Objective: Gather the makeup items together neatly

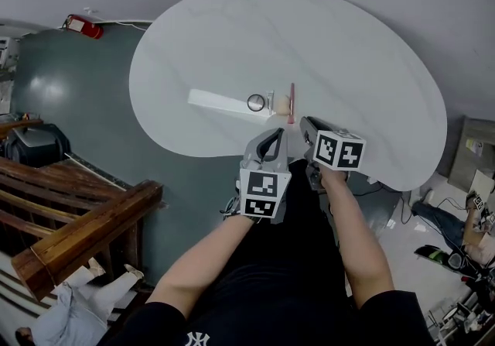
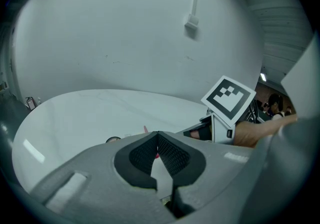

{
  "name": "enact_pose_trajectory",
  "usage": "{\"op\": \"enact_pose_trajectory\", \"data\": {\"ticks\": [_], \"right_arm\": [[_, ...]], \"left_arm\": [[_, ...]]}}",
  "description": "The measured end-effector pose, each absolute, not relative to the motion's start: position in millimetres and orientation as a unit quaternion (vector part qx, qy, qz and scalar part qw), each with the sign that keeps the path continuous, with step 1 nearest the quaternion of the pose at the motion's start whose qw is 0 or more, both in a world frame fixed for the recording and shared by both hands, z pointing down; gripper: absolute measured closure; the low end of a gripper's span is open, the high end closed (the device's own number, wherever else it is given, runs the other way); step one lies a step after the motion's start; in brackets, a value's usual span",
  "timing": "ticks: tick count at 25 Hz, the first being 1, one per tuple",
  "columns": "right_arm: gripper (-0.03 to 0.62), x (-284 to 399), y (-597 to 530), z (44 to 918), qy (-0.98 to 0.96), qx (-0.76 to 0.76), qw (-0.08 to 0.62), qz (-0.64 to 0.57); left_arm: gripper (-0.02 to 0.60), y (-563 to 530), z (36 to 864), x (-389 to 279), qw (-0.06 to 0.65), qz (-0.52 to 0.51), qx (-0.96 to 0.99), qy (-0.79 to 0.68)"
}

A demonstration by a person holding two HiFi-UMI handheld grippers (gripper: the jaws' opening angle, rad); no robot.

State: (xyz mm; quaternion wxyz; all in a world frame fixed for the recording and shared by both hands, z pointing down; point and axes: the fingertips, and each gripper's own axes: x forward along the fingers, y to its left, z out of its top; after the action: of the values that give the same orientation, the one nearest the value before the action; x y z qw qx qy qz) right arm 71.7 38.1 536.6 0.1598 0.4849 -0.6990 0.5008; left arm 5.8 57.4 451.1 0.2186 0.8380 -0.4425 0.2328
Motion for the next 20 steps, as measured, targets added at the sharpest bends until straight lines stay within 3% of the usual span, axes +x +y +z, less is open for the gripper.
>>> {"op": "enact_pose_trajectory", "data": {"ticks": [20], "right_arm": [[0.571,32,41,322,-0.822,0.496,0.117,0.254]], "left_arm": [[0.572,51,304,-10,0.191,0.124,0.883,-0.41]]}}
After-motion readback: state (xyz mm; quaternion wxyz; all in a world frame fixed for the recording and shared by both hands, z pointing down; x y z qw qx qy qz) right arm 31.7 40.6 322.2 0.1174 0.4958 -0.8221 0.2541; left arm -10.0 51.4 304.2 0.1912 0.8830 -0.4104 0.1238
